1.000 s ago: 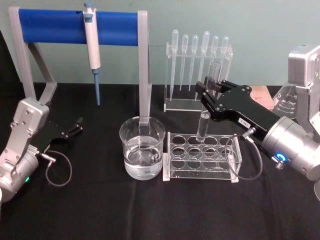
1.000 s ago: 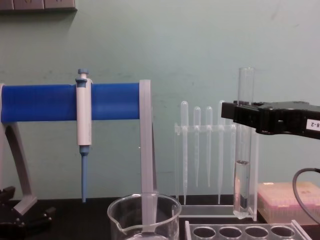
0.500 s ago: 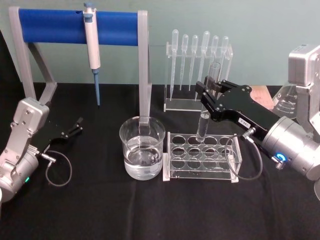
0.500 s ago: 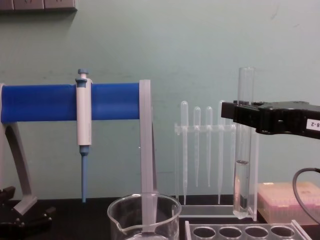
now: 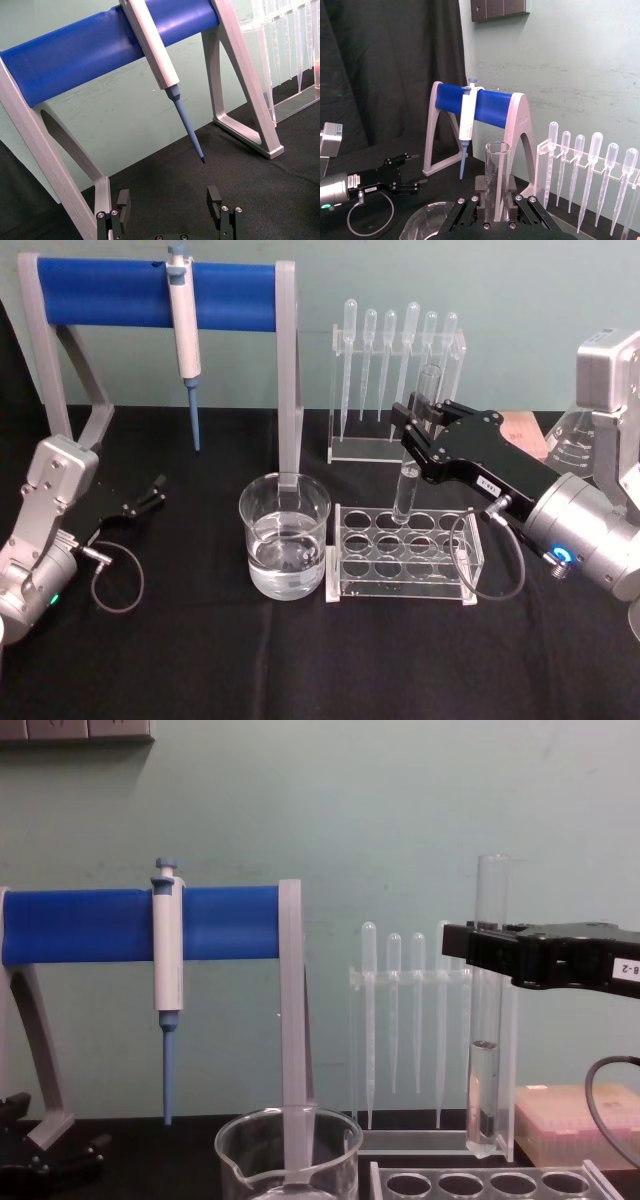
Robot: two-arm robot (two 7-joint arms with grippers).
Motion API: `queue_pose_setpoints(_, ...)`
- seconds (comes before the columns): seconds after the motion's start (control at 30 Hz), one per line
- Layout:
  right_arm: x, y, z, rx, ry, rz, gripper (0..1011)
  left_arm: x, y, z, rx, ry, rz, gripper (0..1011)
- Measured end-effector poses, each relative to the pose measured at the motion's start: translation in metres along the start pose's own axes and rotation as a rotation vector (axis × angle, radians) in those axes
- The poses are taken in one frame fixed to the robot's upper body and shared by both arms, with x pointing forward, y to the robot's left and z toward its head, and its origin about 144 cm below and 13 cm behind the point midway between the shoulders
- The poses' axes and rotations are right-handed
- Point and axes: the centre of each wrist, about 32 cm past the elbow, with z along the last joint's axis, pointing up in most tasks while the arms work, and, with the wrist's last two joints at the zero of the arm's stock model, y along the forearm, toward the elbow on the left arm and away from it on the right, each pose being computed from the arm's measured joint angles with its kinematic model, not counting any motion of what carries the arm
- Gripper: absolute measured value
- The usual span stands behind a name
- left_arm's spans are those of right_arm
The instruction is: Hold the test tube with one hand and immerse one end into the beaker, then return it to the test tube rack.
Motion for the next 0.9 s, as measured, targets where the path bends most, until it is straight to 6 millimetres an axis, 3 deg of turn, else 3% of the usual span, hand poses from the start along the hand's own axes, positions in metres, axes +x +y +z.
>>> queue_pose_setpoints(0.9, 0.0000, 0.0000, 0.0000, 0.000, 0.000, 0.000, 228, 0.0000, 0.0000, 0.0000, 0.000, 0.000, 0.000, 1000)
